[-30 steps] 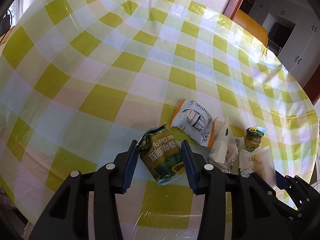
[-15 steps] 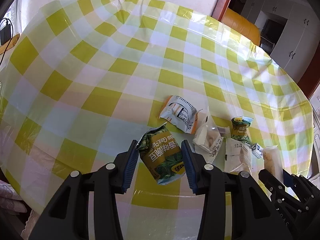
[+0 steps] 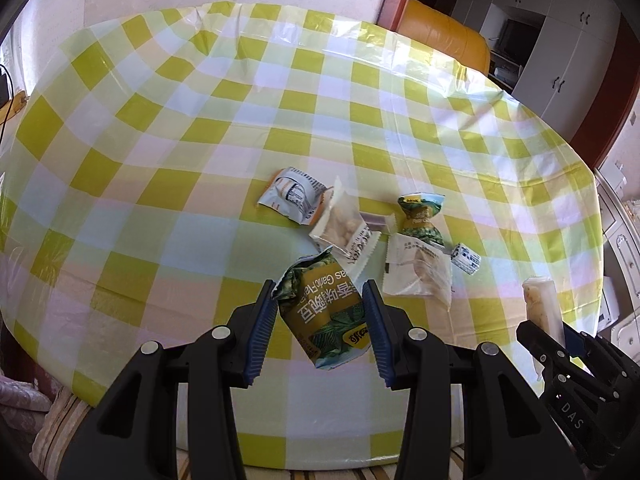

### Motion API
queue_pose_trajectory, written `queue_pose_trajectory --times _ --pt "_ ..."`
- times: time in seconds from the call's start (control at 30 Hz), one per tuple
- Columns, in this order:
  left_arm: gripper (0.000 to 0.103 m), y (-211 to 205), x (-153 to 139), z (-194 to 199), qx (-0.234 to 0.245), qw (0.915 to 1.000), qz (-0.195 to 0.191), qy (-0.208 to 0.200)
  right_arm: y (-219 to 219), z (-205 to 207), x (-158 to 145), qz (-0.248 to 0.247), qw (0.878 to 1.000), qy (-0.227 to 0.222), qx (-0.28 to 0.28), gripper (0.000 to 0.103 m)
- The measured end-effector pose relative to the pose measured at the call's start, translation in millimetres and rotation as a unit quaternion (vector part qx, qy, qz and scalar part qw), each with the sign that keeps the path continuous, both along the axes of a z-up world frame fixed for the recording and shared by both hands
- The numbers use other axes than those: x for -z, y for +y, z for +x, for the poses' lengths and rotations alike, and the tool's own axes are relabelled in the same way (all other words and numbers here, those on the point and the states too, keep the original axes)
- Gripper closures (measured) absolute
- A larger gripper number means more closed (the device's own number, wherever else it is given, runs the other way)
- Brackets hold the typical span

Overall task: Organize snacks
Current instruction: 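Carry both bags over the white box and open both grippers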

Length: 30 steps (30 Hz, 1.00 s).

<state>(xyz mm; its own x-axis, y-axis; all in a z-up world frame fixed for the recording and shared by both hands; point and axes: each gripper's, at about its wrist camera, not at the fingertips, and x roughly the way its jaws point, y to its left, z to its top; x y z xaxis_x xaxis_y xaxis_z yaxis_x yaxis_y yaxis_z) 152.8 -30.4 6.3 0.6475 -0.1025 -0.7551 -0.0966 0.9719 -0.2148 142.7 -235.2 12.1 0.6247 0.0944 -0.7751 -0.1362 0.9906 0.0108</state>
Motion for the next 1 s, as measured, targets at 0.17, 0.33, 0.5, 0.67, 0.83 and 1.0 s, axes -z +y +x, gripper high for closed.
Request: queue_pose_trajectory --times 0.17,0.33,0.5,0.67,0.83,1.0 --pt "0.061 -26 -5 -8 0.033 0.9995 0.002 0.000 -24 -14 -3 0.009 1.000 -0.002 0.020 0.067" --pt "0.061 -58 -9 -15 0.075 0.9972 0.002 0.002 -50 -28 -3 0.014 0.999 -0.002 0.043 0.067" --pt "0.061 -92 -11 -20 0.119 0.9928 0.004 0.007 -79 -39 -1 0.016 0.997 -0.001 0.070 0.067" --pt "0.061 -125 -11 -25 0.163 0.9865 0.002 0.017 -113 -50 6 0.015 0.994 0.005 0.104 0.067" --pt "0.061 -163 -10 -30 0.215 0.9761 -0.005 0.031 -153 -61 17 0.013 0.989 0.016 0.146 0.067" --pt "0.061 -201 -5 -36 0.267 0.9622 -0.013 0.050 -189 -75 27 0.007 0.982 0.026 0.185 0.067"
